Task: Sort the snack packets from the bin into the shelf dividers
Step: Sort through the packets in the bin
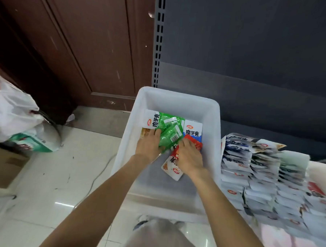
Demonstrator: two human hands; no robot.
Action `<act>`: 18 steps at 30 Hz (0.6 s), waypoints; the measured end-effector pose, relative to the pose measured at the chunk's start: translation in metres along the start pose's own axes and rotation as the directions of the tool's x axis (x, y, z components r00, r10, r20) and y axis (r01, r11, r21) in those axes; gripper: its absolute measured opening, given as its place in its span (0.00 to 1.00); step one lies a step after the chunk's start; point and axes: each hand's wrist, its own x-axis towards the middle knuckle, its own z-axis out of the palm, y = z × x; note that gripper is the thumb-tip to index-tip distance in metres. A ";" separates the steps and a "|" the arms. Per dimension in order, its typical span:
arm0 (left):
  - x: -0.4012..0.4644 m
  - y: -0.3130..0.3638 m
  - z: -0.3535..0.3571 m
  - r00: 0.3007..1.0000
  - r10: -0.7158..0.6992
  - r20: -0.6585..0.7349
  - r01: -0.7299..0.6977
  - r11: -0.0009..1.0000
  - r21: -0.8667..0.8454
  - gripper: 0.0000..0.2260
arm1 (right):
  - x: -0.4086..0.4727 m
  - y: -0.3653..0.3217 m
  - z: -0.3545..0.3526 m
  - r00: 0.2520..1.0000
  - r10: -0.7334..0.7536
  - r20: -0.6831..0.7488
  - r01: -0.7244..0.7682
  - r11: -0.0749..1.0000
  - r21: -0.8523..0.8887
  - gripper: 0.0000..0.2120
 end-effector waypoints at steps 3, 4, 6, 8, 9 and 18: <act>-0.005 0.006 -0.016 0.998 -0.001 -0.059 -0.004 0.996 -0.093 0.21 | -0.017 -0.001 -0.004 0.999 0.002 0.033 -0.008 0.985 0.174 0.24; -0.009 0.008 -0.023 0.994 -0.036 -0.108 0.013 0.979 -0.203 0.20 | -0.023 -0.001 -0.008 1.000 0.010 0.027 -0.018 0.958 0.286 0.26; -0.018 0.010 -0.039 0.974 -0.185 -0.132 0.080 0.822 -0.563 0.16 | -0.034 -0.003 -0.017 0.993 0.008 -0.118 0.047 0.889 0.456 0.31; -0.031 0.012 -0.050 0.948 -0.319 -0.004 0.148 0.451 -0.880 0.09 | -0.047 -0.011 -0.029 0.948 -0.089 -0.307 0.218 0.883 0.416 0.38; -0.038 0.014 -0.054 0.942 -0.325 0.081 0.182 0.293 -0.939 0.08 | -0.053 -0.015 -0.034 0.919 -0.152 -0.362 0.281 0.900 0.333 0.41; -0.075 0.029 -0.079 0.982 -0.181 -0.048 0.031 0.413 -0.910 0.12 | -0.075 -0.012 -0.061 0.682 0.295 -0.669 0.323 0.699 0.638 0.08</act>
